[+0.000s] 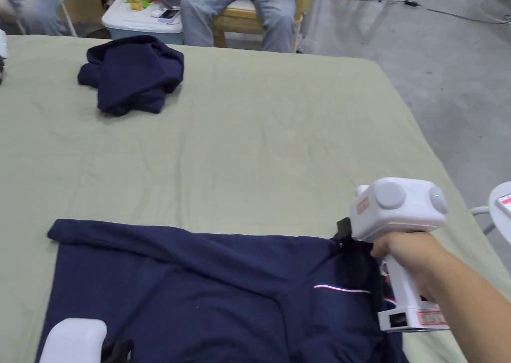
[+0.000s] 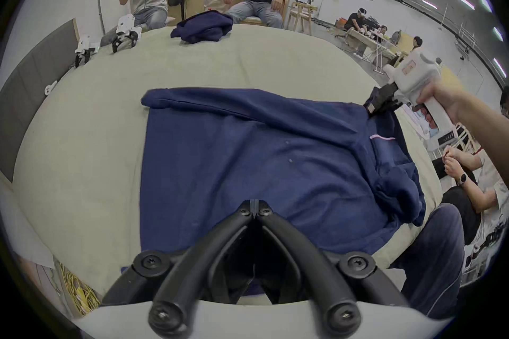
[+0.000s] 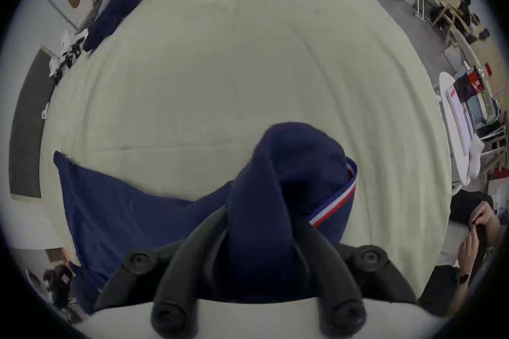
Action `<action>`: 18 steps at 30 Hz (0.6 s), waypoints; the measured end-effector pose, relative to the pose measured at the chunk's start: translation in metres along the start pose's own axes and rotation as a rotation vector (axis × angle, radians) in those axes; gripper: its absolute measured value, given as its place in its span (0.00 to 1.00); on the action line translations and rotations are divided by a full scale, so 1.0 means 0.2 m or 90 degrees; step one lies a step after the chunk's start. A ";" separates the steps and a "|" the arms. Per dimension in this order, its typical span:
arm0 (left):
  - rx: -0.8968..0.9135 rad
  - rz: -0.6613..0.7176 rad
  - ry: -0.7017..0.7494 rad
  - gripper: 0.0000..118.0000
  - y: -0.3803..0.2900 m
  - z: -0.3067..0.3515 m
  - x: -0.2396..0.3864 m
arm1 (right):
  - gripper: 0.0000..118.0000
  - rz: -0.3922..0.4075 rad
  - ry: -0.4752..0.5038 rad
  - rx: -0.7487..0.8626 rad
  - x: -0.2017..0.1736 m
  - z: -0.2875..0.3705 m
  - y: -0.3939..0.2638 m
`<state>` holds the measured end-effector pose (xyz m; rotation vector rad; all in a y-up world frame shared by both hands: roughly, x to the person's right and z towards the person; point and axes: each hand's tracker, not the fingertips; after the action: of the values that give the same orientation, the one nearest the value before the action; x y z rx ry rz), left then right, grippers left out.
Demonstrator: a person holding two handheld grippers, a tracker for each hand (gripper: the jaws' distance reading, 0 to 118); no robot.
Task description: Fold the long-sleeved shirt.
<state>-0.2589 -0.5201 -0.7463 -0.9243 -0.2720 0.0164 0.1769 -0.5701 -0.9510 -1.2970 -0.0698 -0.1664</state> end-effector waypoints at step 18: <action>-0.087 0.030 0.070 0.89 0.81 -0.86 -0.84 | 0.13 0.045 -0.023 -0.010 -0.05 0.03 0.00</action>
<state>-0.3631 -0.5793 -1.0107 -1.0630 -0.1505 -0.0093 0.1681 -0.5627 -0.9502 -1.3165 -0.0531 -0.0830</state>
